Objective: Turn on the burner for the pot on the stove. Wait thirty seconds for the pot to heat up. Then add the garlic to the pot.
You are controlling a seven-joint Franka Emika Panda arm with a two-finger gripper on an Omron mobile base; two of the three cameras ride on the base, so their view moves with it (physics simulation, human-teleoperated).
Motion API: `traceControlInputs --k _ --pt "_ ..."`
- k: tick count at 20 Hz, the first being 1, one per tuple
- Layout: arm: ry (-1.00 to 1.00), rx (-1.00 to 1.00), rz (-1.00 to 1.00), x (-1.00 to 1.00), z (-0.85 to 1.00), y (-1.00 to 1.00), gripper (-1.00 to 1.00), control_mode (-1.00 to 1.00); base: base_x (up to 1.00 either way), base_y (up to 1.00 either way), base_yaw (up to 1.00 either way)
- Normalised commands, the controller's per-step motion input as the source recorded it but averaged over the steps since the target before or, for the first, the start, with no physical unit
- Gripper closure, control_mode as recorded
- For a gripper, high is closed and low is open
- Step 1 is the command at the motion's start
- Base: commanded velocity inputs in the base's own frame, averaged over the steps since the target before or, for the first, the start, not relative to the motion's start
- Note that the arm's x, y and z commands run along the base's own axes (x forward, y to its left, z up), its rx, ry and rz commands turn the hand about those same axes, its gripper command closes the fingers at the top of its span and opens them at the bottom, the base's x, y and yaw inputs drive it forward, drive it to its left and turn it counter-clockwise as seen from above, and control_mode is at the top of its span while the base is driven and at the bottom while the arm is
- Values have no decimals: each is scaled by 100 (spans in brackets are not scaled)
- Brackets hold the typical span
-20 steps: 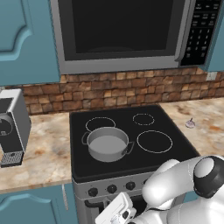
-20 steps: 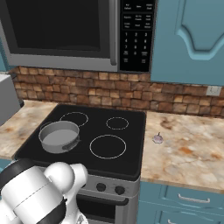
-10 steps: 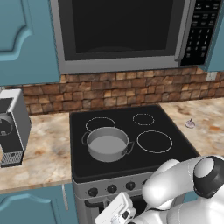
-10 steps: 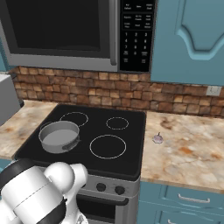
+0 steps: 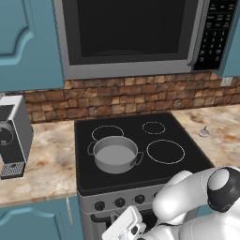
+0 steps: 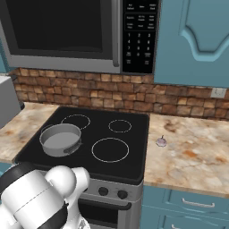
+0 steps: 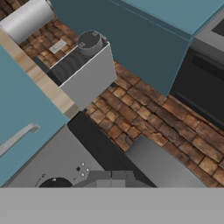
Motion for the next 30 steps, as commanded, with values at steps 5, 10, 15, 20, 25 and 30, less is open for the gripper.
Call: traceControlInputs --k 5,10,15,20,25,30 --pt "2 3 0 2 25 15 100 -100 0 0 0" --pt "0 0 0 -25 100 18 100 -100 0 0 0" --pt "9 -2 -1 -36 100 3 100 -100 0 0 0" --pt "6 -9 -4 -21 100 0 100 -100 0 0 0" --pt "0 -14 -12 -3 100 0 100 -100 0 0 0" --pt "13 -1 -10 0 100 -3 100 -100 0 0 0"
